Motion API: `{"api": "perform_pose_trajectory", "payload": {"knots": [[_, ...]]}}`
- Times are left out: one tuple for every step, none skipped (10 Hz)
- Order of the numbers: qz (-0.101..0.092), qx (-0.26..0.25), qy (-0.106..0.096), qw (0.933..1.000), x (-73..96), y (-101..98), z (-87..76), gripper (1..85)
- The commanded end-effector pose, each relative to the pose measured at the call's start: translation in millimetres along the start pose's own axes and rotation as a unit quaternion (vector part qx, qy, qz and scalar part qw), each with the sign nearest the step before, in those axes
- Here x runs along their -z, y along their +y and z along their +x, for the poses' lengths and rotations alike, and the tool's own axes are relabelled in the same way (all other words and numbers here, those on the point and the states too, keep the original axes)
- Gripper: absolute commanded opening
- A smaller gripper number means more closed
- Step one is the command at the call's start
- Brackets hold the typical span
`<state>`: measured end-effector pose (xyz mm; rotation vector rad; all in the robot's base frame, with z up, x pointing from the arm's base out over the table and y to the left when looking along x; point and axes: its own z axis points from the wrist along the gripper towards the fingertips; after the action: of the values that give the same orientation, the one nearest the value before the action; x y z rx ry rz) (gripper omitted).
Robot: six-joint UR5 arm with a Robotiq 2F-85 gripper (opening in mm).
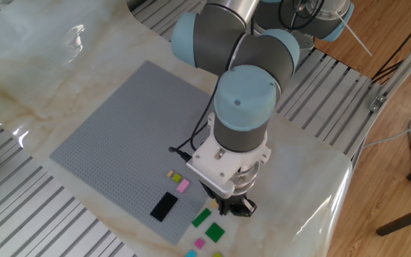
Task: Stack small Lego blocks randomly, one at a time
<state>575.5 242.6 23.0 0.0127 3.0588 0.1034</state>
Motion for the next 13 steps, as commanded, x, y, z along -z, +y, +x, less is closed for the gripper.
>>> {"api": "perform_pose_trajectory", "payload": {"knots": [[0.008,0.005,-0.004,0.9999,7.3,-10.7,-4.0,1.3],[0.014,-0.001,-0.008,0.9999,7.4,-13.9,-6.1,1.3],[0.011,-0.016,-0.009,0.9998,7.4,-12.3,-6.1,1.3],[0.014,-0.025,-0.009,0.9996,7.4,-13.9,-6.2,1.3],[0.024,-0.024,0.001,0.9994,7.6,-19.1,-1.1,1.3],[0.026,-0.013,0.01,0.9995,12.0,-29.8,4.6,1.3],[0.025,0.01,0.018,0.9995,21.4,-51.5,8.0,1.3],[0.023,0.028,0.019,0.9992,26.6,-67.4,8.5,1.3],[0.019,0.04,0.014,0.9989,27.7,-77.2,7.4,1.3],[0.005,0.032,0.009,0.9994,27.2,-71.4,5.2,1.3],[0.02,0.026,0.005,0.9995,27.4,-78.9,3.1,1.3],[0.027,0.017,0.006,0.9995,27.6,-82.5,3.4,1.3],[0.029,0.006,0.006,0.9996,27.6,-83.3,3.7,1.3]]}}
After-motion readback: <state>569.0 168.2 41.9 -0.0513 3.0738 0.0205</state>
